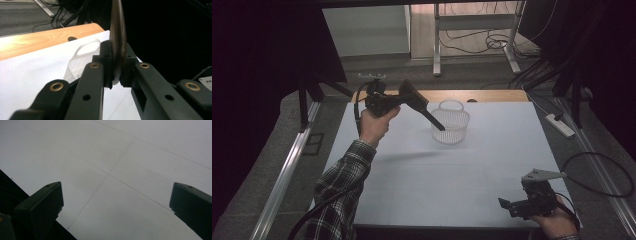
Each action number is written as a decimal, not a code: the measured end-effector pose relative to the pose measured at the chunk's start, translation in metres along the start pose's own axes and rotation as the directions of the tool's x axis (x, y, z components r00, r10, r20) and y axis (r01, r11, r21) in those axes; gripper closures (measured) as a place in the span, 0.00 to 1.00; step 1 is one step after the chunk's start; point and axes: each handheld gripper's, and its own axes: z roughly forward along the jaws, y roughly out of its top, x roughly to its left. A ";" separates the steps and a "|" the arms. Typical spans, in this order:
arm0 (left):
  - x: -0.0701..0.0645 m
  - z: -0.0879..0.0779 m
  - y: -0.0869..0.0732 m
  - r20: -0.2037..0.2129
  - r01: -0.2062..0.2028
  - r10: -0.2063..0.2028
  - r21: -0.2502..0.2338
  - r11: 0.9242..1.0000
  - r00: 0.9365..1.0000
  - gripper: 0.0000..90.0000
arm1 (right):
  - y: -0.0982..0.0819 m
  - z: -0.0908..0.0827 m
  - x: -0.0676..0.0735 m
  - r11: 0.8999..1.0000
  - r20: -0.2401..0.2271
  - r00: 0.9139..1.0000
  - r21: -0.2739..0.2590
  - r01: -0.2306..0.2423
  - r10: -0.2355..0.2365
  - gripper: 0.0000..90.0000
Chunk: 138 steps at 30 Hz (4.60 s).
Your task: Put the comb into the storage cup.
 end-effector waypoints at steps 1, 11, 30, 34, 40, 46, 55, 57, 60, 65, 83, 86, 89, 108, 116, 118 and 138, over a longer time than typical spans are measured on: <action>0.001 0.001 0.001 -0.001 0.000 0.000 0.001 1.000 1.000 0.92 | 0.000 0.000 0.000 1.000 0.000 1.000 0.000 0.000 0.000 0.00; 0.008 0.009 0.007 -0.027 0.020 -0.020 -0.029 0.999 0.999 0.92 | 0.000 0.001 0.000 1.000 -0.002 1.000 0.005 0.000 0.000 0.00; 0.013 0.042 0.006 -0.071 0.006 -0.007 -0.012 1.000 0.997 0.92 | 0.000 0.001 0.000 1.000 -0.008 1.000 0.014 0.008 -0.008 0.00; 0.015 0.049 0.002 -0.068 0.009 -0.009 0.000 1.000 0.998 0.92 | 0.000 0.001 0.000 1.000 -0.007 1.000 0.015 0.009 -0.009 0.00; 0.017 0.059 -0.003 -0.064 0.018 -0.017 0.010 1.000 0.998 0.92 | 0.000 0.001 0.001 1.000 -0.006 1.000 0.016 0.013 -0.013 0.00; 0.017 0.067 -0.007 -0.062 0.015 -0.014 0.021 1.000 0.998 0.92 | 0.000 0.001 0.001 1.000 -0.006 1.000 0.016 0.013 -0.013 0.00; 0.016 0.078 -0.013 -0.067 0.006 -0.003 0.039 0.999 0.998 0.92 | 0.000 0.001 0.001 1.000 -0.007 1.000 0.020 0.015 -0.015 0.00; 0.016 0.080 -0.014 -0.066 0.006 -0.004 0.043 0.999 0.998 0.92 | 0.000 0.001 0.001 1.000 -0.006 1.000 0.018 0.016 -0.015 0.00; 0.016 0.082 -0.014 -0.067 0.006 -0.003 0.047 0.999 0.998 0.92 | 0.000 0.001 0.001 1.000 -0.006 1.000 0.019 0.016 -0.016 0.00; 0.015 0.085 -0.015 -0.068 0.003 0.001 0.051 0.999 0.998 0.92 | 0.000 0.002 0.001 1.000 -0.008 1.000 0.024 0.015 -0.015 0.00; 0.016 0.102 -0.024 -0.069 0.013 -0.009 0.057 0.998 0.998 0.92 | 0.000 0.003 0.001 0.999 -0.009 1.000 0.033 0.022 -0.021 0.00; 0.017 0.104 -0.026 -0.069 0.013 -0.010 0.054 0.998 0.998 0.92 | 0.000 0.003 0.001 0.999 -0.011 1.000 0.035 0.024 -0.023 0.00; 0.017 0.106 -0.027 -0.072 0.016 -0.012 0.054 0.998 0.997 0.92 | 0.000 0.003 0.001 0.999 -0.011 1.000 0.036 0.026 -0.025 0.00; 0.027 0.115 -0.038 -0.068 0.068 -0.064 0.057 0.996 0.996 0.92 | 0.000 0.003 0.001 0.999 -0.016 1.000 0.044 0.024 -0.023 0.00; 0.031 0.114 -0.042 -0.117 0.059 -0.049 0.086 0.995 0.992 0.89 | 0.000 0.004 0.001 0.998 -0.016 1.000 0.049 0.026 -0.025 0.00; 0.031 0.114 -0.043 -0.136 0.056 -0.042 0.097 0.994 0.990 0.87 | 0.000 0.004 0.001 0.998 -0.016 1.000 0.050 0.025 -0.025 0.00; 0.035 0.119 -0.051 -0.215 0.037 -0.005 0.147 0.988 0.977 0.60 | 0.000 0.004 0.001 0.998 -0.013 1.000 0.054 0.025 -0.024 0.00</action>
